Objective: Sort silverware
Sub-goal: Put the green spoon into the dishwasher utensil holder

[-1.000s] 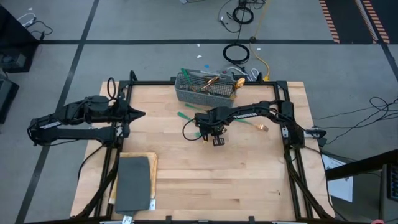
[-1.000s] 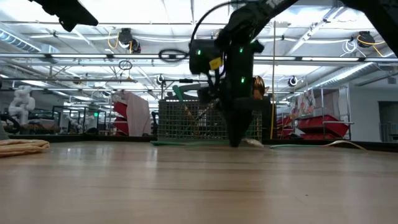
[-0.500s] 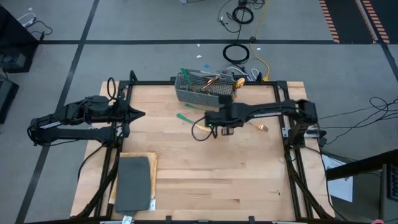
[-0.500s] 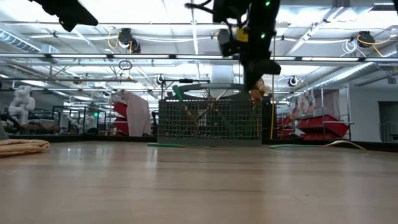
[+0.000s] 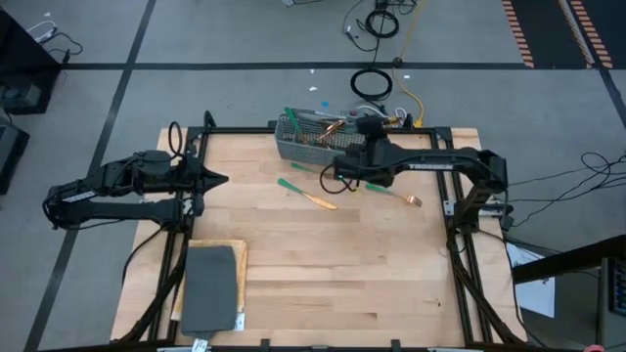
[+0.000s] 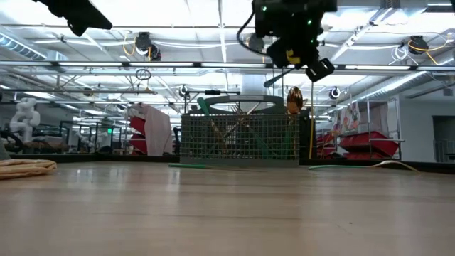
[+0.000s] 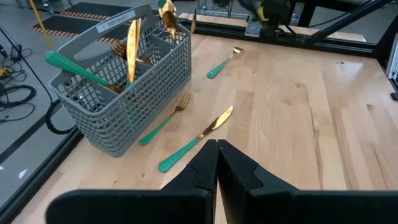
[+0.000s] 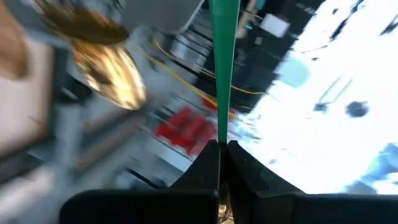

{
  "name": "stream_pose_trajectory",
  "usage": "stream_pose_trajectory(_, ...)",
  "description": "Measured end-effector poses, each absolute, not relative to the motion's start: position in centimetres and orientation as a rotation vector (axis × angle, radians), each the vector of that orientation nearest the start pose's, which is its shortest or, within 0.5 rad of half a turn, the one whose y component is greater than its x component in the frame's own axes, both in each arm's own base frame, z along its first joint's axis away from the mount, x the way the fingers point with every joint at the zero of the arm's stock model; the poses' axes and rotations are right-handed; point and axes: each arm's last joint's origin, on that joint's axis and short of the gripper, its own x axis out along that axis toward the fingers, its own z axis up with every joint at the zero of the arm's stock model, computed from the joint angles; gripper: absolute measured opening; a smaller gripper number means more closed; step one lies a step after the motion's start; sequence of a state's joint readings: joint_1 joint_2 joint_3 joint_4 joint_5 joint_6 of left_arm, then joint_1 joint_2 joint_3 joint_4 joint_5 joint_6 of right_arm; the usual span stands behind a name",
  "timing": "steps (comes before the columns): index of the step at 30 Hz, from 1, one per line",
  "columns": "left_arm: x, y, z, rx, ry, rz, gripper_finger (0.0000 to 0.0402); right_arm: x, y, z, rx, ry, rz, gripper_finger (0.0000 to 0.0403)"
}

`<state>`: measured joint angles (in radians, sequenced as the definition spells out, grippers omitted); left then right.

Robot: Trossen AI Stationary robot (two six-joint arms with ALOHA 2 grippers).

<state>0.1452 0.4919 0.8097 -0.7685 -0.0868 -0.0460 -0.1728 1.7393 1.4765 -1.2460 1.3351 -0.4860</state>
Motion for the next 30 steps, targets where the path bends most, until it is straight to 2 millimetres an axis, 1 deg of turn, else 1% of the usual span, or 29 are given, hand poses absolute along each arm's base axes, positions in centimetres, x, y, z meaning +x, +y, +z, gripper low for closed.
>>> stream_pose_trajectory(2, 8.7, 1.5, 32.0, -0.058, 0.446, 0.239, 0.0015, 31.6, -8.8, 27.7, -1.330, 1.768, -0.832, 0.0000)
stream_pose_trajectory(7, 8.7, 1.5, 32.0, -0.057, 0.446, 0.239, 0.0015, 32.8, -9.4, 25.6, -1.515, 1.951, -0.679, 0.0000)
stream_pose_trajectory(13, 8.7, 1.5, 32.0, -0.050, 0.448, 0.237, 0.0015, 33.5, -9.6, 23.6, -1.614, 2.071, -0.512, 0.0000)
stream_pose_trajectory(18, 8.7, 1.5, 32.0, -0.048, 0.449, 0.237, 0.0015, 33.2, -9.5, 23.5, -1.630, 2.111, -0.448, 0.0000)
stream_pose_trajectory(23, 8.7, 1.5, 31.9, -0.048, 0.451, 0.237, 0.0015, 32.8, -9.3, 23.3, -1.588, 2.150, -0.252, 0.0000)
stream_pose_trajectory(27, 8.7, 1.5, 31.9, -0.048, 0.451, 0.237, 0.0015, 32.8, -9.3, 23.2, -1.595, 2.164, -0.199, 0.0000)
stream_pose_trajectory(30, 8.7, 1.5, 31.9, -0.048, 0.451, 0.237, 0.0015, 32.8, -9.2, 23.0, -1.531, 2.148, -0.131, 0.0000)
